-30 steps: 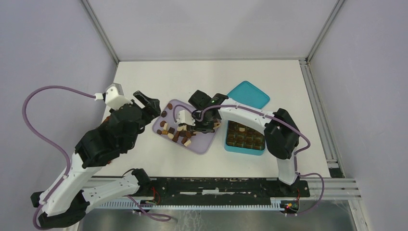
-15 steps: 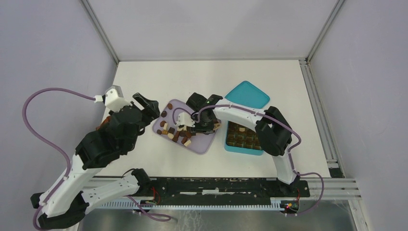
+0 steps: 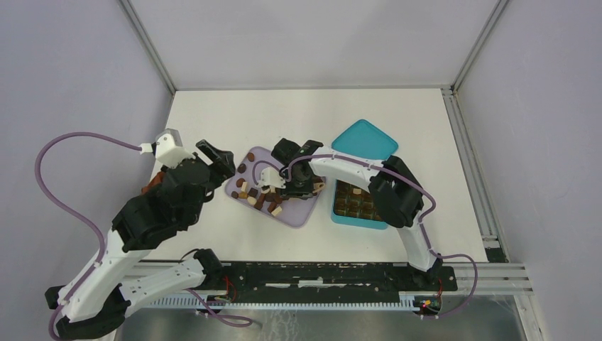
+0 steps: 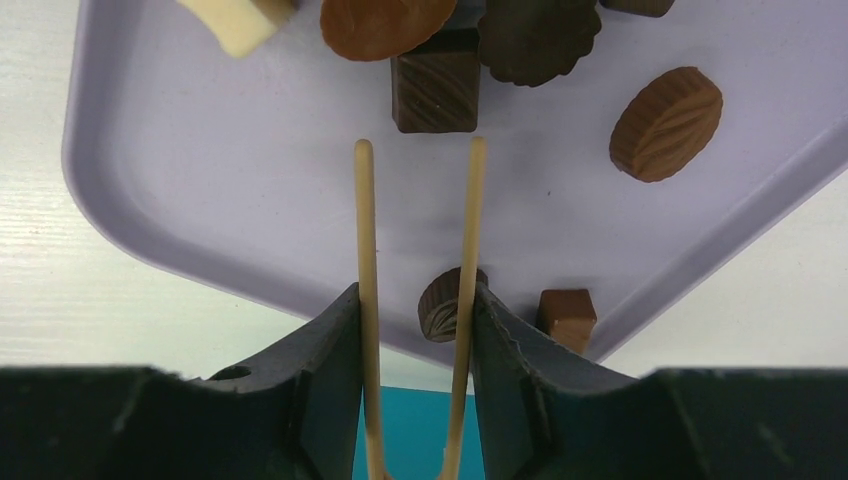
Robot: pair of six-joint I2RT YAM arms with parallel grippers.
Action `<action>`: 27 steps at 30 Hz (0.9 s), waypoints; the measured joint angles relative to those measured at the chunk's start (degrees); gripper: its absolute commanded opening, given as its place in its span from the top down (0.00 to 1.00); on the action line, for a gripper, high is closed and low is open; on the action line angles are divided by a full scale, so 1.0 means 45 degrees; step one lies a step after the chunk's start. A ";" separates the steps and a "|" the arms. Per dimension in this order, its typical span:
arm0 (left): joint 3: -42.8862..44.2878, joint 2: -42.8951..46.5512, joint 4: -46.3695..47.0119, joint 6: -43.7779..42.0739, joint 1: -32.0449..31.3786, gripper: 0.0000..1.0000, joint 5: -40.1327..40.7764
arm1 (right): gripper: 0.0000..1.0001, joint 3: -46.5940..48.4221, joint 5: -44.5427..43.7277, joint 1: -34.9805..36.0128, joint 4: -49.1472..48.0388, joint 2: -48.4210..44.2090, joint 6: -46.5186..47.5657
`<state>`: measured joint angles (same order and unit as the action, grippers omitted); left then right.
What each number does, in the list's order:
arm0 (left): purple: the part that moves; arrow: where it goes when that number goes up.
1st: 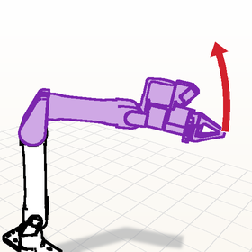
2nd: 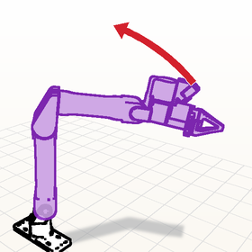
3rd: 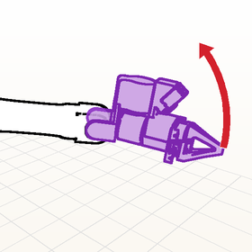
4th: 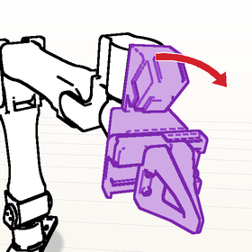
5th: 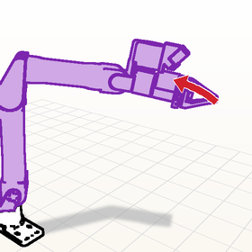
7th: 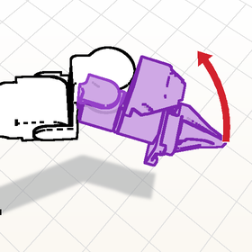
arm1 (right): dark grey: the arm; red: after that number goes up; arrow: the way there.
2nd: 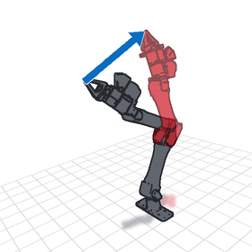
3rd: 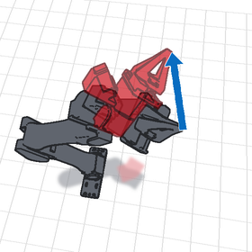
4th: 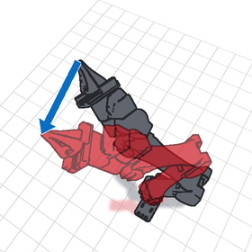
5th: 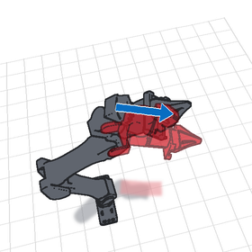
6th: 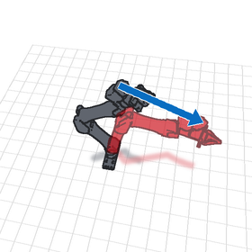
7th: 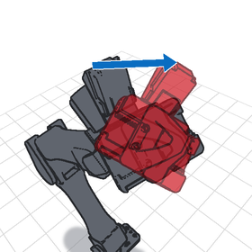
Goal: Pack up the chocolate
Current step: Pick up the fake chocolate from the plate.
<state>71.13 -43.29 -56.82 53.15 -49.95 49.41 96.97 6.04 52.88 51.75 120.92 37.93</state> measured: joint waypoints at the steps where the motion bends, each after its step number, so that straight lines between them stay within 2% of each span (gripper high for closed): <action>1: -0.0024 0.0000 0.0005 -0.0005 0.0000 0.19 0.0000 | 0.54 0.0049 -0.0029 0.0000 0.0010 0.0063 -0.0015; 27: -0.0058 -0.0214 0.0262 -0.0005 0.0000 0.19 -0.0010 | 0.55 0.1030 -0.0350 0.0165 0.0379 0.1146 -0.0039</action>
<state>70.87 -44.25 -55.64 53.12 -49.95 49.36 101.60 4.47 53.63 53.45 126.08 37.76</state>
